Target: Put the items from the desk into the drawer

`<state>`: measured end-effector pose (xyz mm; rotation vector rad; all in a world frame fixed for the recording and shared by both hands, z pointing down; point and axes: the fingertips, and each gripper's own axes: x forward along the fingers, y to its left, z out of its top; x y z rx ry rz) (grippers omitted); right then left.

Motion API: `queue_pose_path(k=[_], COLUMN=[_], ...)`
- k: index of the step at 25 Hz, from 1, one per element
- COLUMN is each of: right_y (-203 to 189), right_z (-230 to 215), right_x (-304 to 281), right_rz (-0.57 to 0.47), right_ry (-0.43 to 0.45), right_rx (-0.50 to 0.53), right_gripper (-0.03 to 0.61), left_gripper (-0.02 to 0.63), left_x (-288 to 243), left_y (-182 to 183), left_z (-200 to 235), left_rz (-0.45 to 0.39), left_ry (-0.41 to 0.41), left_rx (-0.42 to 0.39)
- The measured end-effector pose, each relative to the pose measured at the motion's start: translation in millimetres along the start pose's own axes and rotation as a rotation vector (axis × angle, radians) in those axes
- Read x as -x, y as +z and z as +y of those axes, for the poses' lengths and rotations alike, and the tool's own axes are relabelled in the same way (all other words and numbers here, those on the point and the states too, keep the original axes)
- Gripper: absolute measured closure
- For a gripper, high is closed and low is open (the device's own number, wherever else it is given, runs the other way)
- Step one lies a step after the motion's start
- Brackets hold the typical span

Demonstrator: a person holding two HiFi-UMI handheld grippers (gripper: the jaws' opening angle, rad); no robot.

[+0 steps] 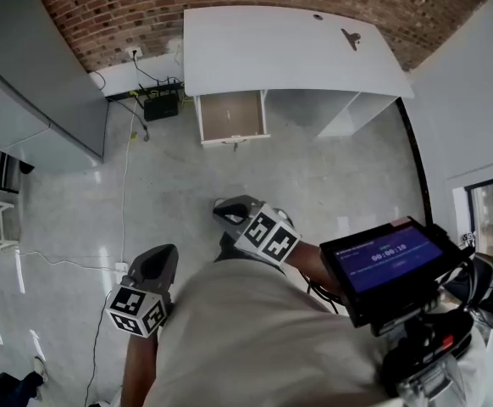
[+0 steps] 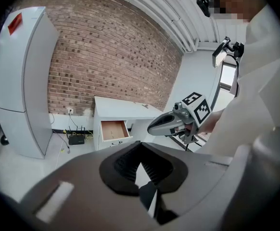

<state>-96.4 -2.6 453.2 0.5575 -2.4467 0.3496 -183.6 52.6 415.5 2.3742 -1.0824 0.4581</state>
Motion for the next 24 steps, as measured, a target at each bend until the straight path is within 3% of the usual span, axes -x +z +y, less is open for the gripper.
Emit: queue_pose_path(k=[24], right_y=[-5.6], right_z=[7.7], right_x=[1.2], right_rz=[0.013], right_ry=[0.027], right_rx=[0.04], right_gripper=[0.577], left_gripper=[0.606], left_x=[1.0], left_y=[-16.2], left_z=[-5.9], left_rz=[-0.003], left_ry=[0.018], left_rx=[0.058])
